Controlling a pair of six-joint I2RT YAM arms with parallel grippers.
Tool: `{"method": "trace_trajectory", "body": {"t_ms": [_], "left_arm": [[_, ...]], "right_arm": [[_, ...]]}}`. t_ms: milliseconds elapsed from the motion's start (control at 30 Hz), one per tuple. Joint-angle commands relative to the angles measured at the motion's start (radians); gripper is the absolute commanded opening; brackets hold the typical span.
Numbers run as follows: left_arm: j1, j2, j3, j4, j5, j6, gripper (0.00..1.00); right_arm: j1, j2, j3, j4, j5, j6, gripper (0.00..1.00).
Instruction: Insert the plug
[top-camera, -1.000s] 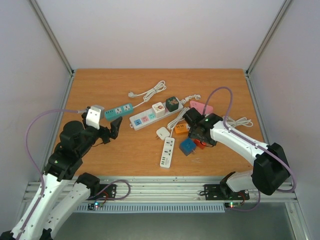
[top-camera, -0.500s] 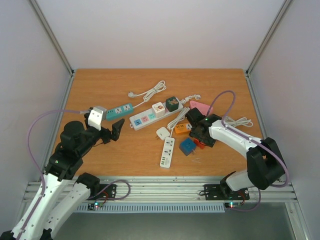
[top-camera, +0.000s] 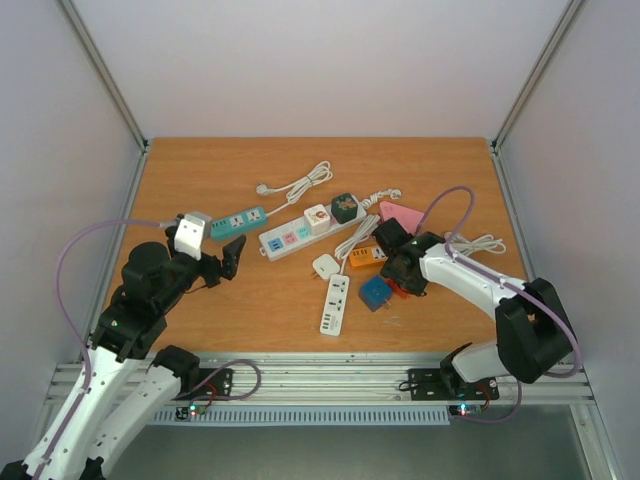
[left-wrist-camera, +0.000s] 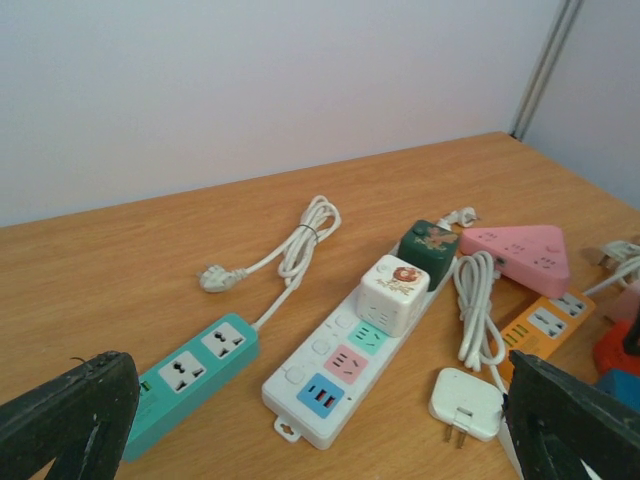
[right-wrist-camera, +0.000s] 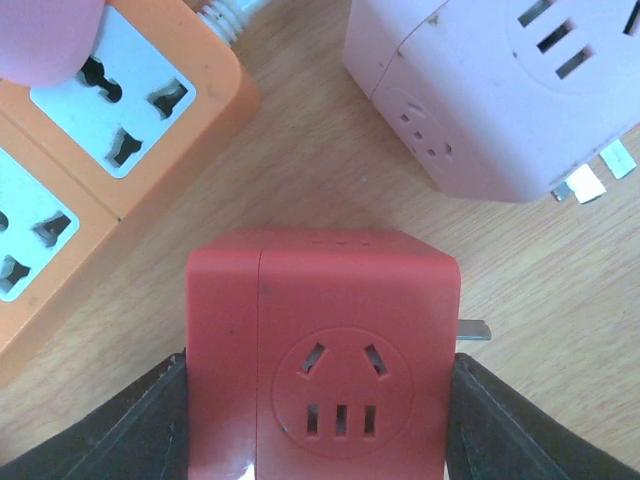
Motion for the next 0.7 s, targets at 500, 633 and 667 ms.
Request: {"method": "trace_trajectory", "body": {"t_ms": [500, 633, 667], "left_arm": [[0.005, 0.127, 0.141, -0.053, 0.227, -0.323, 0.94], [0.005, 0.176, 0.16, -0.055, 0.325, -0.483, 0.92], [0.005, 0.175, 0.141, -0.026, 0.351, -0.531, 0.92]], "right_arm": [[0.061, -0.37, 0.026, 0.409, -0.553, -0.204, 0.53], [0.141, -0.378, 0.033, 0.594, -0.638, -0.204, 0.53], [0.163, -0.373, 0.032, 0.643, -0.654, -0.195, 0.53]]}}
